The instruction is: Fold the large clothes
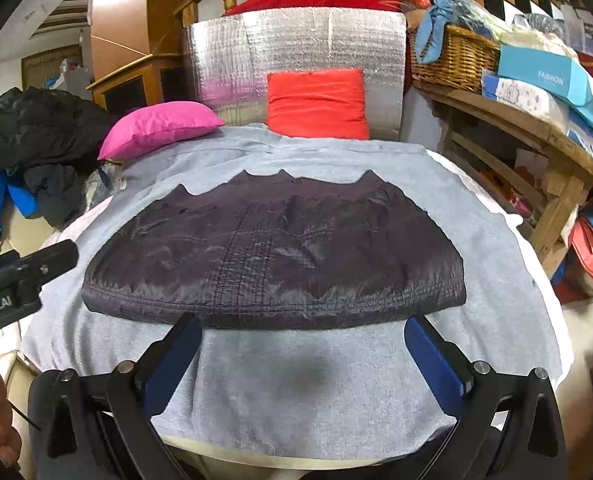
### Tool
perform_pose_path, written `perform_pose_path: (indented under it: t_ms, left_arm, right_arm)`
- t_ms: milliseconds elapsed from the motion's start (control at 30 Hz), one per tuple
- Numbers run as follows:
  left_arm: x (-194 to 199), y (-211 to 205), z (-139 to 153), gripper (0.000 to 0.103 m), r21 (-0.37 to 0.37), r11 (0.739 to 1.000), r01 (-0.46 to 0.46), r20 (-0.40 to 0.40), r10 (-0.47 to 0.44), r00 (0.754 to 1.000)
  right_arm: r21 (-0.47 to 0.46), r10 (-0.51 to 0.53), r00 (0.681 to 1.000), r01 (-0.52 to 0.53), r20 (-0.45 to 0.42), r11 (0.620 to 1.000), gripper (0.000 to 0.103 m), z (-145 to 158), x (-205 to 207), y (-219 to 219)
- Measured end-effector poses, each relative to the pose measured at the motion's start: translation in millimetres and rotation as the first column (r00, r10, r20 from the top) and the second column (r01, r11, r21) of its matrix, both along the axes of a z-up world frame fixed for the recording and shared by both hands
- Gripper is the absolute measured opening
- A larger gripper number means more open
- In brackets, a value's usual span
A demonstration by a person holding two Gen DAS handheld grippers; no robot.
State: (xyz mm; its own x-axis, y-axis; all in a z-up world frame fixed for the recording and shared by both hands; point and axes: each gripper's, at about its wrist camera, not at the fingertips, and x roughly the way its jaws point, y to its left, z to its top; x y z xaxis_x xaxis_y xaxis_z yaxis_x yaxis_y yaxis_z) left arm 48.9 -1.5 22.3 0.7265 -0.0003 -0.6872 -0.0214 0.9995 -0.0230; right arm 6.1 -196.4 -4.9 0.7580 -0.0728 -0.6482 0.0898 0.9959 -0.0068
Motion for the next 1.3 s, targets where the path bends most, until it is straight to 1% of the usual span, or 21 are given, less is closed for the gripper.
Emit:
perform_pose_path:
  t_ms: [67, 133, 233, 500, 1300]
  left_arm:
    - [3.8, 1.1, -3.8, 0.102, 0.006, 1.000, -0.009, -0.017, 0.009, 1.000]
    - [7.4, 0.1, -9.1, 0.102, 0.030, 0.999, -0.015, -0.035, 0.016, 0.999]
    - [8.7, 0.3, -14.5, 0.102, 0.049, 0.998, -0.028, -0.041, 0.030, 0.999]
    - [7.3, -2.7, -10.3, 0.102, 0.046, 0.999, -0.005, -0.028, 0.006, 1.000]
    - [18.6, -8.0, -11.4, 0.102, 0.035, 0.999, 0.019, -0.039, -0.018, 0.999]
  right_arm:
    - [0.007, -0.010, 1.000, 0.010, -0.004, 1.000, 0.103, -0.3, 0.5, -2.6]
    - [0.008, -0.020, 1.000, 0.020, -0.002, 1.000, 0.103, 2.1, 1.0, -5.3]
    - [0.000, -0.028, 1.000, 0.028, 0.007, 1.000, 0.103, 6.3, 2.0, -7.0]
    - [-0.012, -0.017, 1.000, 0.017, -0.011, 1.000, 0.103, 5.4, 5.3, -3.8]
    - [-0.023, -0.025, 0.999, 0.025, -0.026, 0.999, 0.103, 1.3, 15.4, -6.3]
